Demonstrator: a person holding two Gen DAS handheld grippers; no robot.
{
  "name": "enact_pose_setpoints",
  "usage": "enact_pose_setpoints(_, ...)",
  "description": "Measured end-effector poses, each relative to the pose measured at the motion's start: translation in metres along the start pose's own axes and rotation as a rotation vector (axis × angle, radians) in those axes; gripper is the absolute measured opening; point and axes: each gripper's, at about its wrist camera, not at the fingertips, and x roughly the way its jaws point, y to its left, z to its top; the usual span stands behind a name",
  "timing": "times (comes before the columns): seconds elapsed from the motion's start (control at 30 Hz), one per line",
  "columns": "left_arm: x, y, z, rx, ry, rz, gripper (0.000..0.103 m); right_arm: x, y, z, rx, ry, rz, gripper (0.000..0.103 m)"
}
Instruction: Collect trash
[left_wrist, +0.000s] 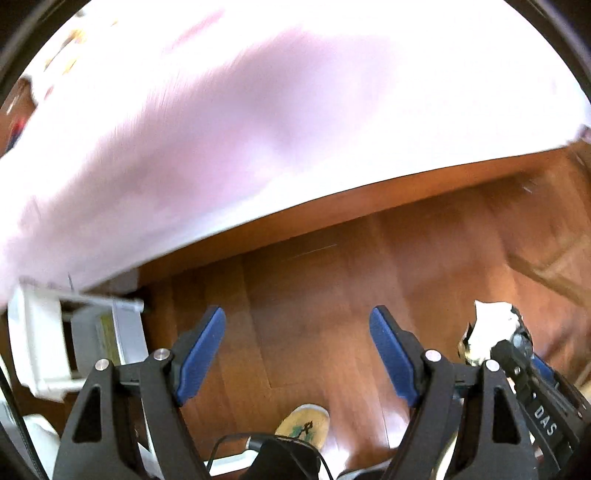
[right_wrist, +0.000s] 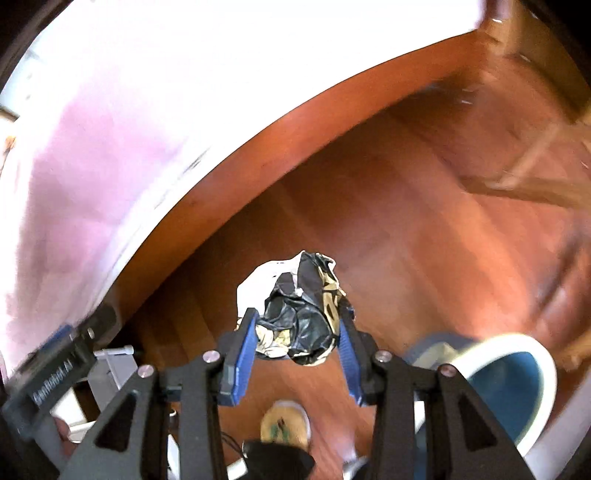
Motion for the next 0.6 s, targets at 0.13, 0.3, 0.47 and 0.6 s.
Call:
enact_pose_setpoints(0.13, -0.052, -0.027, 0.009, 0.132, -0.018, -0.072, 0.079, -0.064, -0.032, -0.024, 0.085, -0.006, -0.086, 0.042)
enact_pose_setpoints(0.3, -0.1, -0.044, 0.015, 0.251, -0.033, -0.14, 0.079, -0.118, -0.074, -0.065, 0.246, -0.003, -0.209, 0.042)
enact_pose_setpoints(0.47, -0.142, -0.065, 0.025, 0.37, -0.073, -0.173, 0.079, -0.15, -0.095, -0.088, 0.342, 0.011, -0.304, 0.044)
enact_pose_setpoints(0.6, -0.168, -0.079, 0.023, 0.431, -0.092, -0.197, 0.079, -0.16, -0.104, -0.093, 0.406, 0.048, -0.336, 0.047)
